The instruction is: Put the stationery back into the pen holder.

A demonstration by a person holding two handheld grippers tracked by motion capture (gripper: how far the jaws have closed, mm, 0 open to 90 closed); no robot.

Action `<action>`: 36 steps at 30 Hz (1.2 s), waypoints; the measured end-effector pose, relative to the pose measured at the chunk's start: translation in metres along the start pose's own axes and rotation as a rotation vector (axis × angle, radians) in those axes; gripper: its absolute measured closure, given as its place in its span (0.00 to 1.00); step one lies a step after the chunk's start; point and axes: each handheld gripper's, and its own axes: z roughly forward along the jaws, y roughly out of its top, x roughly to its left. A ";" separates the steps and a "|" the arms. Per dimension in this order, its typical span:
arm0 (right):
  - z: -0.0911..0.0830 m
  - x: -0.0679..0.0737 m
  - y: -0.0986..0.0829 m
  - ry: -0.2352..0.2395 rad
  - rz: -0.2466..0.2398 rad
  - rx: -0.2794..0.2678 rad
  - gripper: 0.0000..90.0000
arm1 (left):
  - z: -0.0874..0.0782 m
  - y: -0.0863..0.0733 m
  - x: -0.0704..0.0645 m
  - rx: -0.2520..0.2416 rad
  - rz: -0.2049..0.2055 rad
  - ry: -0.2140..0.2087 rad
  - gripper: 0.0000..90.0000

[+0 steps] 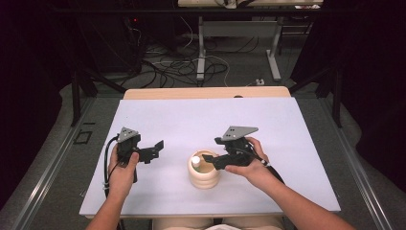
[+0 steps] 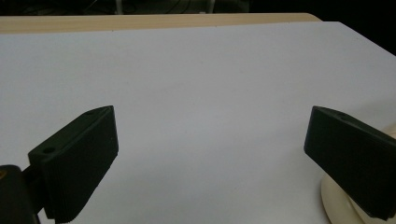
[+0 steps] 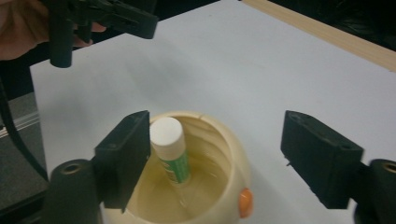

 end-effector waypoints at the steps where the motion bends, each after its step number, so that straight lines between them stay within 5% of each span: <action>1: -0.003 -0.002 -0.001 -0.011 0.001 0.004 0.23 | 0.000 0.000 0.000 0.000 0.000 0.000 0.03; 12: -0.034 -0.023 -0.010 -0.155 0.073 -0.046 0.15 | -0.001 0.000 0.000 -0.001 -0.001 -0.003 0.03; 25: -0.058 -0.055 -0.038 -0.331 0.149 -0.044 0.00 | -0.001 -0.001 0.002 -0.004 -0.006 0.000 0.04; 36: -0.063 -0.085 -0.073 -0.406 0.246 -0.023 0.00 | 0.000 -0.001 0.003 -0.001 -0.004 0.003 0.03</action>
